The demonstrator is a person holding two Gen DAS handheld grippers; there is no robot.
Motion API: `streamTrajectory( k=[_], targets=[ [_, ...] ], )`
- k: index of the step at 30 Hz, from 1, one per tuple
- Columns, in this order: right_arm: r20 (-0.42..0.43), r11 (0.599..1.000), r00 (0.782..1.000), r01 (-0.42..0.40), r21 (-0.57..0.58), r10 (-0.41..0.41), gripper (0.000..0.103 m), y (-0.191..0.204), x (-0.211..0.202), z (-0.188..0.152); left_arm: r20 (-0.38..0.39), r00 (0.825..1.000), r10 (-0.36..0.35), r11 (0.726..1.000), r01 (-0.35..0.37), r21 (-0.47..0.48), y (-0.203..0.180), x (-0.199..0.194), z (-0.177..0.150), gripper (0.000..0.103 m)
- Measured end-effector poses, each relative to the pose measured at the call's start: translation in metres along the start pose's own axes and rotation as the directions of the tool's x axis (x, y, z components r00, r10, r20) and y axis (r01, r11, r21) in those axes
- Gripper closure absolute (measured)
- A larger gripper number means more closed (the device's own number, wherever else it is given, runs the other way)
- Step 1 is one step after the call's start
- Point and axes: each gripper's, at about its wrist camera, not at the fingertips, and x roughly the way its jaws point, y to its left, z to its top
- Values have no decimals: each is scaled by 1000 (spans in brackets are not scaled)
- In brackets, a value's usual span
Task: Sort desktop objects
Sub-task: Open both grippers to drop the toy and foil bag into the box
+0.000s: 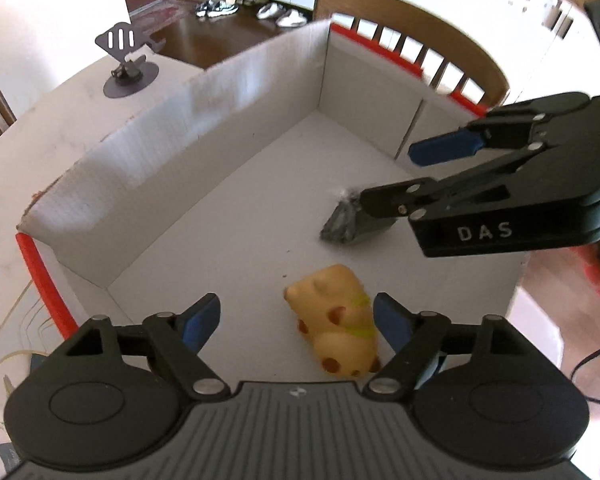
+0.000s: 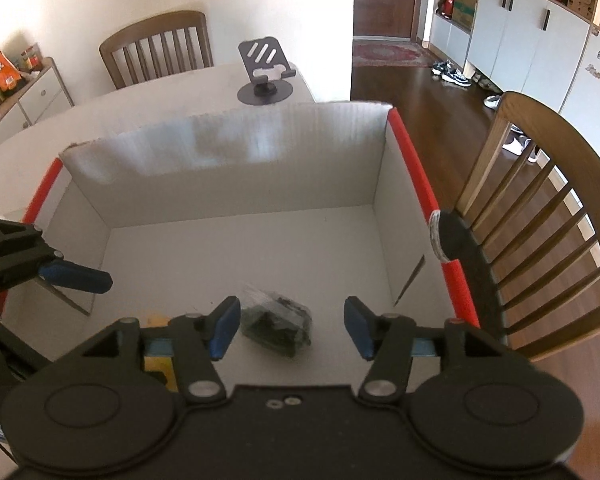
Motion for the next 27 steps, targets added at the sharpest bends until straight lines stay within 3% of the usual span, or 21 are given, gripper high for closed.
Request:
streamTrajectory(
  k=[14,27],
  targets=[
    [63,1000,998,-11,9,11,44,8,-33,0,105,994,-15,999,18,-32,-2,-43,-11,16],
    [135,998,989,-62,8,60,44,37,-75,-10,251,968,-10,999,19,-33,-10,-104,-40,16]
  ],
)
